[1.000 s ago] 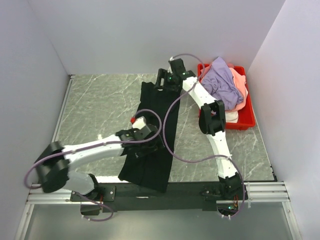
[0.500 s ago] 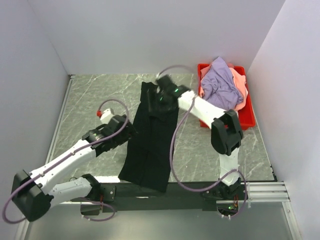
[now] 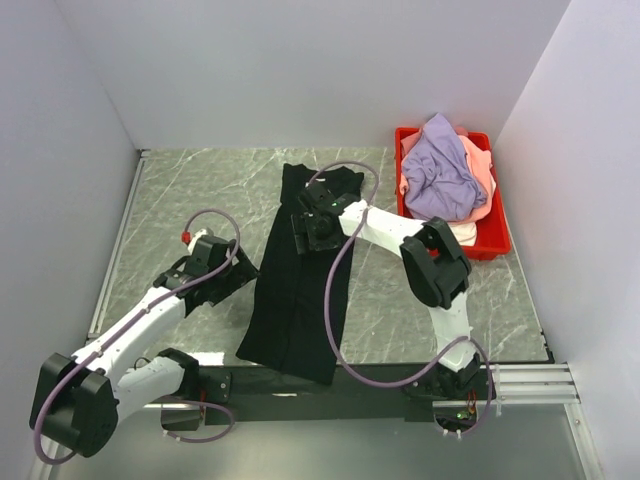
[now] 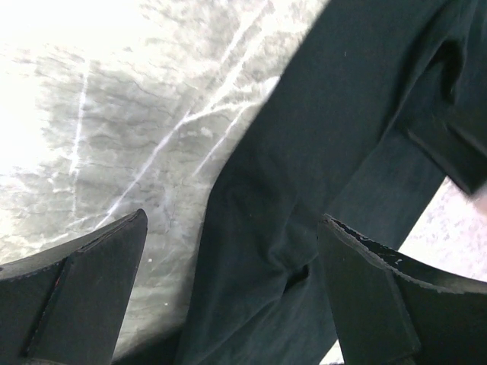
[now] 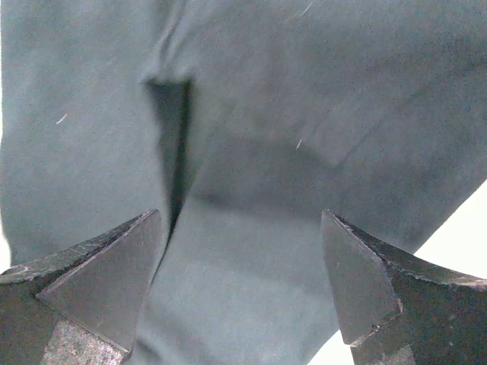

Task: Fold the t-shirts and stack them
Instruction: Fold the tshirt

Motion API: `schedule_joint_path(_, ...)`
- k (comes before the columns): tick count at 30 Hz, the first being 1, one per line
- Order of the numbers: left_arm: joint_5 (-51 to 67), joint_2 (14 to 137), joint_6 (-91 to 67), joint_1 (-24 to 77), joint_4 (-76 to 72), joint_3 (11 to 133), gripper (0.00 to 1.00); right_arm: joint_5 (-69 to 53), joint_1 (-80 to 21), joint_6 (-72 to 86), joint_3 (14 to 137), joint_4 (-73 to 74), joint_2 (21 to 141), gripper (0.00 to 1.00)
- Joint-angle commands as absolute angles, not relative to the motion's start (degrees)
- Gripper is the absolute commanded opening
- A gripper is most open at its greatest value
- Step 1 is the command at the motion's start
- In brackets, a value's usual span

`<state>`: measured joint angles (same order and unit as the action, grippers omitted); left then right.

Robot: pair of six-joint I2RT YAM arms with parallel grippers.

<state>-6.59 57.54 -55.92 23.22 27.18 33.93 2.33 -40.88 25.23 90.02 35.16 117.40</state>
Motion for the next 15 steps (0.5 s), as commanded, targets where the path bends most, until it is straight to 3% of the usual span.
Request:
schedule_joint_path(1,-2.0,57.8,-53.1,22.5,22.6,33.0,1.0,5.1,-39.3,25.8,93.2,34.5,121.5,0.91)
schedule_joint_path(15,8.3,57.7,-54.5,22.5,20.2,27.3,0.99,3.9,-30.9,18.3,109.0,37.2,133.6,0.92)
